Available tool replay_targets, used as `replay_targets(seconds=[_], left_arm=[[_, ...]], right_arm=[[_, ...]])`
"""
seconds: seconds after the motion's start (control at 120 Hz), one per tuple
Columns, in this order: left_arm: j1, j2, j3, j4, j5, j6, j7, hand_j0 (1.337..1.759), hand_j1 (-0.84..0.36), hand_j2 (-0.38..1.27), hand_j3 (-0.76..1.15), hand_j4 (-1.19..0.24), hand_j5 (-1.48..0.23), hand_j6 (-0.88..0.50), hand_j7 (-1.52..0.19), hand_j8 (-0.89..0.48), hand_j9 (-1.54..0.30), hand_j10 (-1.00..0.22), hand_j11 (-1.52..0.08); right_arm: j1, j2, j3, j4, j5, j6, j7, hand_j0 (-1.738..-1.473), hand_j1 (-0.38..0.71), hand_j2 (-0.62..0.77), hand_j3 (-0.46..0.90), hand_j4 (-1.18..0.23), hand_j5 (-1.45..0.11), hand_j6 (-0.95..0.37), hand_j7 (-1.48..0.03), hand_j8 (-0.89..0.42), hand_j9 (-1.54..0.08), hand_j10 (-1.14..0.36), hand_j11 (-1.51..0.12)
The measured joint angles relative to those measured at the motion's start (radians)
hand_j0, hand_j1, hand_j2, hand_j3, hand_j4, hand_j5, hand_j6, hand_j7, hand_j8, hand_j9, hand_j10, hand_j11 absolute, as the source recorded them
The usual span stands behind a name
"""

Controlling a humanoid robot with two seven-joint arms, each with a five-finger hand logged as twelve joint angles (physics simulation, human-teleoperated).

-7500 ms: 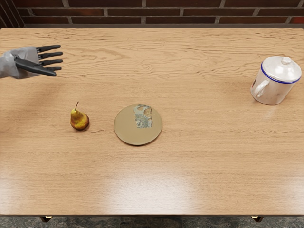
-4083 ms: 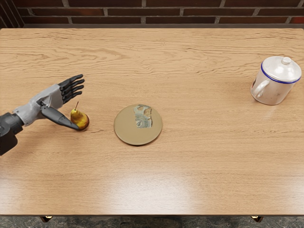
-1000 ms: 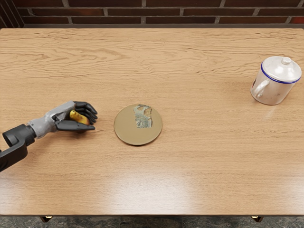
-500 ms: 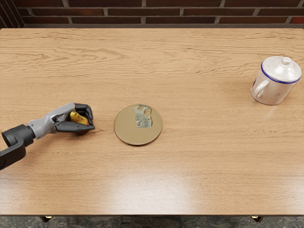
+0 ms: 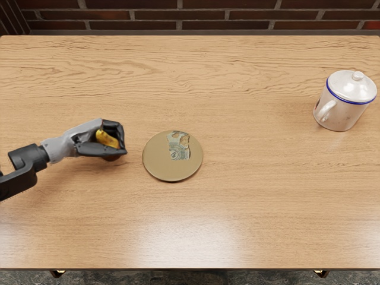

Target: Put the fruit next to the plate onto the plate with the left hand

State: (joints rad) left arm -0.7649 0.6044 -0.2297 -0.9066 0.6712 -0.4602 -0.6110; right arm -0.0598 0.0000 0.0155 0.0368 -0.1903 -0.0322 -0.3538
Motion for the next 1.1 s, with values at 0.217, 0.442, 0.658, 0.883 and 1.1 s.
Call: replay_targets(seconds=[0.217,0.442,0.658,0.883,1.1], left_arm=[[-0.048,-0.007,-0.006,-0.011,-0.003,-0.081,0.000,1.639,-0.43,0.05,0.00,-0.73,-1.12,-0.73,-1.12,-0.58,-1.15,-0.50,-1.10],[-0.088,-0.050,-0.006,-0.014,-0.003,-0.141,0.000,1.639,-0.44,0.06,0.00,-0.73,-1.11,-0.73,-1.11,-0.59,-1.15,-0.50,-1.10],[-0.113,-0.101,0.001,-0.014,-0.002,-0.151,0.000,1.639,-0.44,0.05,0.00,-0.74,-1.10,-0.73,-1.11,-0.59,-1.15,-0.50,-1.10],[-0.125,-0.138,0.006,-0.012,0.005,-0.152,0.000,1.640,-0.43,0.05,0.00,-0.74,-1.09,-0.74,-1.09,-0.59,-1.14,-0.51,-1.09],[-0.126,-0.202,0.007,0.003,0.016,-0.142,0.000,1.640,-0.43,0.05,0.00,-0.74,-1.07,-0.74,-1.08,-0.60,-1.13,-0.51,-1.08]], right_arm=[[0.000,0.000,0.000,0.000,0.000,0.000,0.000,-1.658,-0.35,0.00,0.00,0.00,0.00,0.00,0.00,0.00,0.00,0.00,0.00],[0.000,0.000,0.000,0.000,0.000,0.000,0.000,-1.658,-0.35,0.00,0.00,0.00,0.00,0.00,0.00,0.00,0.00,0.00,0.00],[0.000,0.000,0.000,0.000,0.000,0.000,0.000,-1.658,-0.35,0.00,0.00,0.00,0.00,0.00,0.00,0.00,0.00,0.00,0.00],[0.000,0.000,0.000,0.000,0.000,0.000,0.000,-1.658,-0.35,0.00,0.00,0.00,0.00,0.00,0.00,0.00,0.00,0.00,0.00],[0.000,0.000,0.000,0.000,0.000,0.000,0.000,-1.658,-0.35,0.00,0.00,0.00,0.00,0.00,0.00,0.00,0.00,0.00,0.00]])
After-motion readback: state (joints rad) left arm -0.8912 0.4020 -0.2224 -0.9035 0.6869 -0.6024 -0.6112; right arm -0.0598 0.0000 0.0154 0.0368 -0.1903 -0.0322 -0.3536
